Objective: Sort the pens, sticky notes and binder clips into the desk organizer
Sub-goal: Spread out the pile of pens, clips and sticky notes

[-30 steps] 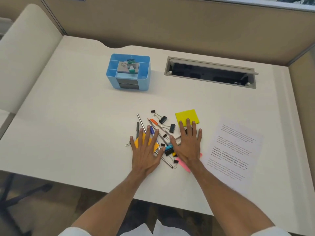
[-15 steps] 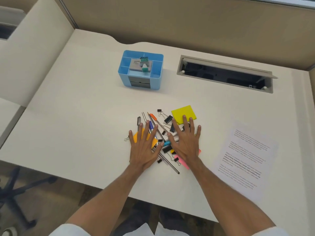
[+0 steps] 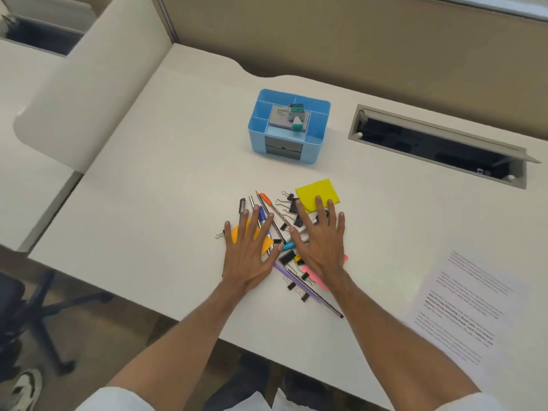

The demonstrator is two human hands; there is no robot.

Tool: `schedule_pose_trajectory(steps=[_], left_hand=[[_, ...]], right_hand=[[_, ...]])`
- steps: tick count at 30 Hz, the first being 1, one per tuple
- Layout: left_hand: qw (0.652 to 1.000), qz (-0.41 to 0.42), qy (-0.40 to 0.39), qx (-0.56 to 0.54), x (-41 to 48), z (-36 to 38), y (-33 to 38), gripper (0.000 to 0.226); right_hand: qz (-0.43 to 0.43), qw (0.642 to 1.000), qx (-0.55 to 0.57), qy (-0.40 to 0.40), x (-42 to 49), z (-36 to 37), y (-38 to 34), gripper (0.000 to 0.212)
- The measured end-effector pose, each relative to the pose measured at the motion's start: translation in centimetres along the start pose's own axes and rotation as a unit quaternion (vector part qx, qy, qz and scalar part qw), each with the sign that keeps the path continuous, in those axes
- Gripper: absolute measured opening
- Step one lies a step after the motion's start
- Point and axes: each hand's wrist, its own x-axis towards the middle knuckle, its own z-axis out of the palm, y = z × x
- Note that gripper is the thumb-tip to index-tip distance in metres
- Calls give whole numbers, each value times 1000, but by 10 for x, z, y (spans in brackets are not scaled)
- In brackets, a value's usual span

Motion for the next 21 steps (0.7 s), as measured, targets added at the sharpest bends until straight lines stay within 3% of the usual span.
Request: schedule_pose_trajectory(steps=[21], left_hand=[[1000,12,9,-5,27,-14,-59,76]], right_hand=[[16,1000,17,19,38,18,-65,71]])
